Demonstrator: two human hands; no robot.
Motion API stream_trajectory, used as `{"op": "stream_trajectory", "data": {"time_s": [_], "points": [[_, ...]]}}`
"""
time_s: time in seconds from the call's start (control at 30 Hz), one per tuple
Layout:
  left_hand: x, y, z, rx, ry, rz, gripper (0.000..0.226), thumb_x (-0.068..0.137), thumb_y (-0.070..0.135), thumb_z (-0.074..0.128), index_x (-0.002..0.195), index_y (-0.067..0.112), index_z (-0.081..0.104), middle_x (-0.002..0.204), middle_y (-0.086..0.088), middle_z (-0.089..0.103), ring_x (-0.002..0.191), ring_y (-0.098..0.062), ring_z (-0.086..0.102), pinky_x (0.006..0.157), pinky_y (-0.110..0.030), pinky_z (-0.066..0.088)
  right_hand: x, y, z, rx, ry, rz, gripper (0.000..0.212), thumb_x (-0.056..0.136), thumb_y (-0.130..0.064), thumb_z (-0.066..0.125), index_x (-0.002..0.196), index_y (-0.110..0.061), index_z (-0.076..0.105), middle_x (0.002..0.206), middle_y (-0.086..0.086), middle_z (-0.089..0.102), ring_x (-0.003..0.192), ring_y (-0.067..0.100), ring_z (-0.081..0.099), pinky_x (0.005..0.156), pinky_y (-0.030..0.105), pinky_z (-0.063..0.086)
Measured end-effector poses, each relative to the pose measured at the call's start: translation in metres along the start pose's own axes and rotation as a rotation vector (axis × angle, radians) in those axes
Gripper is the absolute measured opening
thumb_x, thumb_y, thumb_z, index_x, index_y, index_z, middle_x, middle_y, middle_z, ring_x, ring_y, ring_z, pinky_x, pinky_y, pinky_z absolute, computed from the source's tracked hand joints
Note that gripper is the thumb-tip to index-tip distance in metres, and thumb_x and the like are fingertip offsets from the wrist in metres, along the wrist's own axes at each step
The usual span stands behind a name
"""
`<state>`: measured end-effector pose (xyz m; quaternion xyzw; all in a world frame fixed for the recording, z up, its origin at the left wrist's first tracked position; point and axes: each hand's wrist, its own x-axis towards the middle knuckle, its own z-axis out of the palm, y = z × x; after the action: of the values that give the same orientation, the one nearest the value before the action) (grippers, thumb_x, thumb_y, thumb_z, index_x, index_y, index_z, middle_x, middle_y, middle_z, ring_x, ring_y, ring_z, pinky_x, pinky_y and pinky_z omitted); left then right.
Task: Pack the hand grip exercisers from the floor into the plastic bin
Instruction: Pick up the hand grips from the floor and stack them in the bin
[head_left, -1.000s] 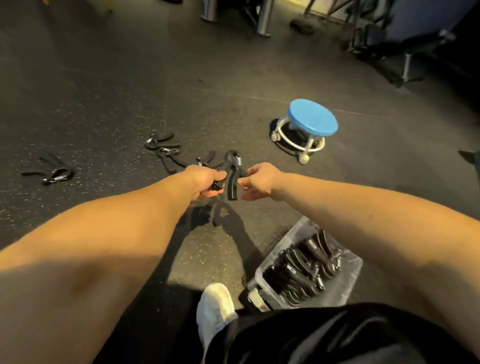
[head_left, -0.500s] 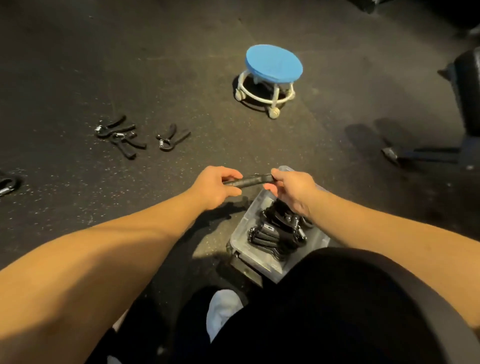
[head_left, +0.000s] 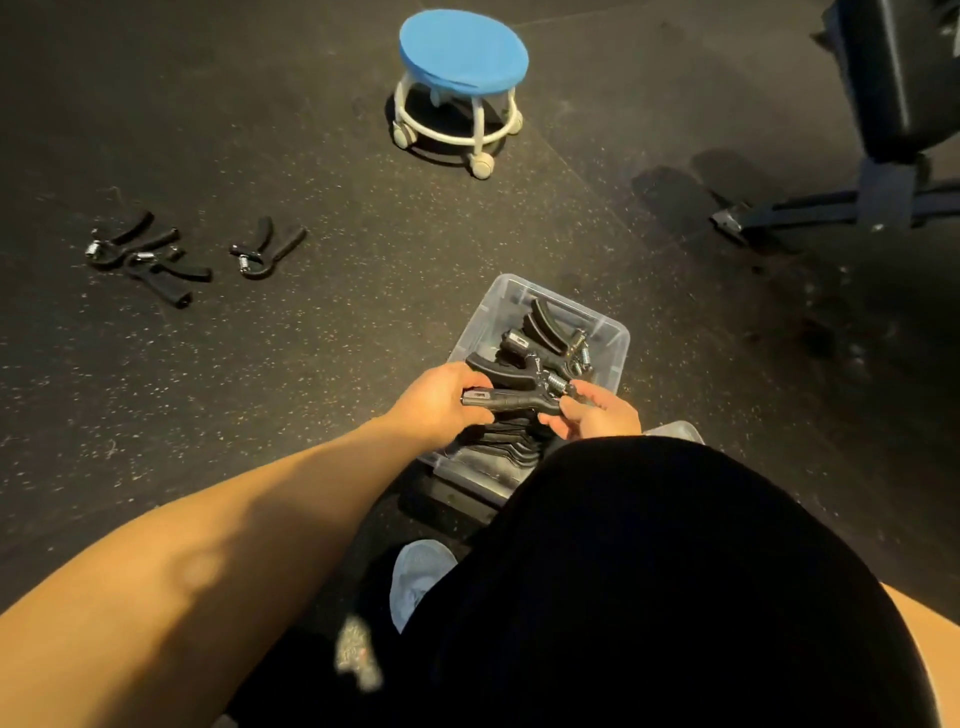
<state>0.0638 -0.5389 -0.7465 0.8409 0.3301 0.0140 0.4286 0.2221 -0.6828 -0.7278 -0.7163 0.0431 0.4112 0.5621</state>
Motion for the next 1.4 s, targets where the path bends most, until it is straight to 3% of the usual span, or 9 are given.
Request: {"op": "stream_trajectory", "data": {"time_s": [0.17, 0.3, 0.4, 0.6, 0.77, 0.9, 1.13, 1.27, 1.4], "points": [[0.007, 0.001, 0.02, 0.058, 0.005, -0.045, 0.019, 0.084, 0.029, 0.075, 0.101, 0.032, 0.069, 0.098, 0.012, 0.059, 0.09, -0.012, 0.06, 0.083, -0.034, 0.051, 0.002, -0.005, -0.022, -0.882, -0.122, -0.33, 0.036, 0.083, -0.017, 0.078, 0.105, -0.034, 0.055, 0.085, -0.014, 0.064, 0.079, 0.005, 0.064, 0.076, 0.025, 0.052], [0.014, -0.004, 0.031, 0.148, -0.002, -0.031, 0.032, 0.084, 0.034, 0.075, 0.115, 0.034, 0.068, 0.11, 0.009, 0.057, 0.111, -0.01, 0.048, 0.101, -0.033, 0.044, 0.02, -0.005, -0.028, -1.382, -0.072, -0.504, 0.034, 0.085, -0.033, 0.074, 0.113, -0.017, 0.064, 0.108, 0.002, 0.063, 0.108, 0.024, 0.059, 0.092, 0.037, 0.043], [0.018, -0.008, 0.034, 0.18, -0.009, -0.003, 0.024, 0.085, 0.032, 0.075, 0.108, 0.031, 0.07, 0.106, 0.008, 0.059, 0.112, -0.011, 0.047, 0.103, -0.033, 0.042, 0.028, -0.001, -0.028, -1.695, -0.013, -0.639, 0.037, 0.087, -0.048, 0.069, 0.113, -0.022, 0.067, 0.114, 0.003, 0.056, 0.115, 0.024, 0.045, 0.092, 0.037, 0.031], [0.031, -0.005, 0.045, 0.216, -0.041, -0.075, 0.024, 0.086, 0.032, 0.075, 0.109, 0.034, 0.069, 0.111, 0.009, 0.06, 0.106, -0.017, 0.059, 0.095, -0.033, 0.048, 0.039, 0.019, -0.038, -1.711, 0.097, -0.733, 0.049, 0.085, -0.057, 0.066, 0.122, -0.023, 0.066, 0.125, 0.004, 0.046, 0.118, 0.025, 0.037, 0.097, 0.04, 0.03], [0.041, -0.006, 0.053, 0.25, -0.017, -0.11, 0.047, 0.089, 0.032, 0.073, 0.134, 0.03, 0.061, 0.134, 0.007, 0.045, 0.127, -0.015, 0.043, 0.111, -0.034, 0.037, 0.049, 0.03, -0.036, -1.634, 0.193, -0.713, 0.044, 0.08, -0.051, 0.075, 0.113, -0.023, 0.073, 0.159, 0.011, 0.025, 0.144, 0.035, 0.021, 0.111, 0.053, 0.022], [0.046, -0.007, 0.056, 0.276, -0.032, -0.1, 0.028, 0.088, 0.032, 0.073, 0.115, 0.035, 0.067, 0.12, 0.003, 0.051, 0.119, -0.019, 0.047, 0.104, -0.042, 0.044, 0.057, 0.038, -0.032, -1.557, 0.246, -0.668, 0.038, 0.078, -0.045, 0.078, 0.109, -0.024, 0.074, 0.166, 0.012, 0.011, 0.15, 0.037, 0.01, 0.115, 0.054, 0.017], [0.051, -0.008, 0.056, 0.293, -0.032, -0.094, 0.017, 0.085, 0.031, 0.075, 0.101, 0.035, 0.069, 0.111, 0.003, 0.052, 0.109, -0.018, 0.05, 0.097, -0.044, 0.049, 0.063, 0.04, -0.031, -1.549, 0.233, -0.621, 0.039, 0.079, -0.046, 0.077, 0.112, -0.027, 0.07, 0.167, 0.01, 0.003, 0.151, 0.036, 0.007, 0.117, 0.055, 0.015], [0.048, -0.004, 0.05, 0.267, -0.023, -0.154, 0.057, 0.083, 0.035, 0.077, 0.136, 0.03, 0.057, 0.131, 0.004, 0.049, 0.125, -0.018, 0.048, 0.103, -0.04, 0.047, 0.06, 0.031, -0.034, -1.562, 0.161, -0.587, 0.05, 0.076, -0.048, 0.078, 0.12, -0.026, 0.066, 0.166, 0.011, 0.002, 0.151, 0.035, 0.004, 0.118, 0.055, 0.013], [0.035, -0.001, 0.024, 0.159, 0.081, -0.101, 0.061, 0.08, 0.037, 0.079, 0.136, 0.025, 0.058, 0.131, 0.005, 0.054, 0.12, -0.016, 0.054, 0.102, -0.04, 0.048, 0.049, 0.016, -0.022, -1.517, 0.132, -0.592, 0.066, 0.071, -0.058, 0.079, 0.127, -0.029, 0.061, 0.165, 0.01, 0.01, 0.151, 0.033, 0.004, 0.118, 0.054, 0.012]]}}
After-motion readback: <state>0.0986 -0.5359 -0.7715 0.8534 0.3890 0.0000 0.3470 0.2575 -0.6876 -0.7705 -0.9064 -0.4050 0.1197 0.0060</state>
